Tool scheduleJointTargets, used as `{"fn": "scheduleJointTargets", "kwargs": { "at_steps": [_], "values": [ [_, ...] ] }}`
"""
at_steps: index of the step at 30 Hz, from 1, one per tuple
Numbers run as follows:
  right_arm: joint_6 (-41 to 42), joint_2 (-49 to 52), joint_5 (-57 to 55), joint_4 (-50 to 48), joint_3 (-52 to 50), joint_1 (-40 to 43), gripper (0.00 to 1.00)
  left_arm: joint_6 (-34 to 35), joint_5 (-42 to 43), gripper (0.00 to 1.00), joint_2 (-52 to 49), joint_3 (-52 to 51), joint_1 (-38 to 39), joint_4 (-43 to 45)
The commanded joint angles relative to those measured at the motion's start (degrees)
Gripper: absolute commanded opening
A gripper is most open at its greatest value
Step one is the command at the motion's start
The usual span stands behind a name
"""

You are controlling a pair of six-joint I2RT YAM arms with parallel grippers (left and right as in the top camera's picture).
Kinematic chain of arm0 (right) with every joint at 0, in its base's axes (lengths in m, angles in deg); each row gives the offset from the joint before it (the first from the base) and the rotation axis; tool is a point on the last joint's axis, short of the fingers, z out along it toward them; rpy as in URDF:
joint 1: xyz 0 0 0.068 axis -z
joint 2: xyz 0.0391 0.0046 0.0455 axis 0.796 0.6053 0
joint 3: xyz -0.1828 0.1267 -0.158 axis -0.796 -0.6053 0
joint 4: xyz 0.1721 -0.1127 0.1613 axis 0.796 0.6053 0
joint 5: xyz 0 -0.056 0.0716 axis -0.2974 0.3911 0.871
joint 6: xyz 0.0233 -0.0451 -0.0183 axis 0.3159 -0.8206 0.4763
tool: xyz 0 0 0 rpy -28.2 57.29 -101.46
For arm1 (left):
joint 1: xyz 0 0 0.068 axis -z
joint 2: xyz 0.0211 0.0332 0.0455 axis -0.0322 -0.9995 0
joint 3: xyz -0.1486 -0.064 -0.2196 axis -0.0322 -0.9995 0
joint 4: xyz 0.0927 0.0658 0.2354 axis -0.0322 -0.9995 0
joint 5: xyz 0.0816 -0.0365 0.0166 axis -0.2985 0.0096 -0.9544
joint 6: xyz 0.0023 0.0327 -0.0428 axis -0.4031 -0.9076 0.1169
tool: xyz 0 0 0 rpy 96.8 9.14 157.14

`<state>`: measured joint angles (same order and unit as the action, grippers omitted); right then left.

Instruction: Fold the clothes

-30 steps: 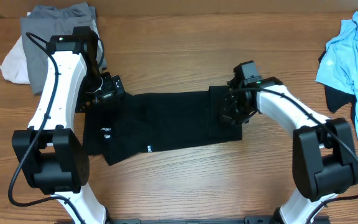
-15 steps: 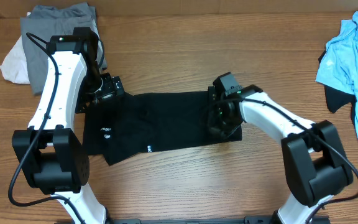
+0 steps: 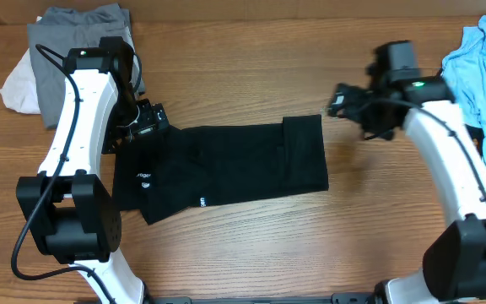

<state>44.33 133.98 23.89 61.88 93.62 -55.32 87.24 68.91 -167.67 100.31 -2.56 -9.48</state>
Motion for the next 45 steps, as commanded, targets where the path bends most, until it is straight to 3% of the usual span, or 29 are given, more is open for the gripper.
{"fn": "scheduleJointTargets", "kwargs": {
  "at_steps": [1, 7, 27, 36, 37, 39, 42, 45],
  "values": [
    [-11.5, 4.3, 8.9, -0.3, -1.3, 4.9, 1.00, -0.2, 0.4, 1.00, 0.1, -0.4, 0.5, 0.4],
    [-22.0, 12.2, 25.4, -1.1, -1.9, 6.9, 1.00, -0.2, 0.4, 1.00, 0.1, -0.4, 0.5, 0.4],
    [-22.8, 23.4, 29.4, -0.2, -4.4, 5.7, 1.00, -0.2, 0.4, 1.00, 0.1, -0.4, 0.5, 0.4],
    [-20.5, 23.4, 31.6, -9.4, -13.9, 0.4, 0.99, -0.2, 0.5, 1.00, 0.1, -0.4, 0.5, 0.5],
    [-19.5, 23.4, 31.5, -9.9, -14.3, -0.1, 0.96, -0.2, 0.4, 1.00, 0.1, -0.4, 0.5, 0.5],
    [-18.7, 23.4, 31.5, -10.2, -14.4, -0.7, 0.79, -0.2, 0.4, 1.00, 0.1, -0.4, 0.5, 0.5],
    [-15.6, 23.4, 30.6, -11.6, -14.3, -0.7, 0.40, -0.2, 0.4, 1.00, 0.1, -0.4, 0.5, 0.4],
    [-14.8, 23.4, 28.3, -11.8, -14.2, -0.3, 0.25, -0.2, 0.4, 1.00, 0.1, -0.4, 0.5, 0.3]
  ]
}}
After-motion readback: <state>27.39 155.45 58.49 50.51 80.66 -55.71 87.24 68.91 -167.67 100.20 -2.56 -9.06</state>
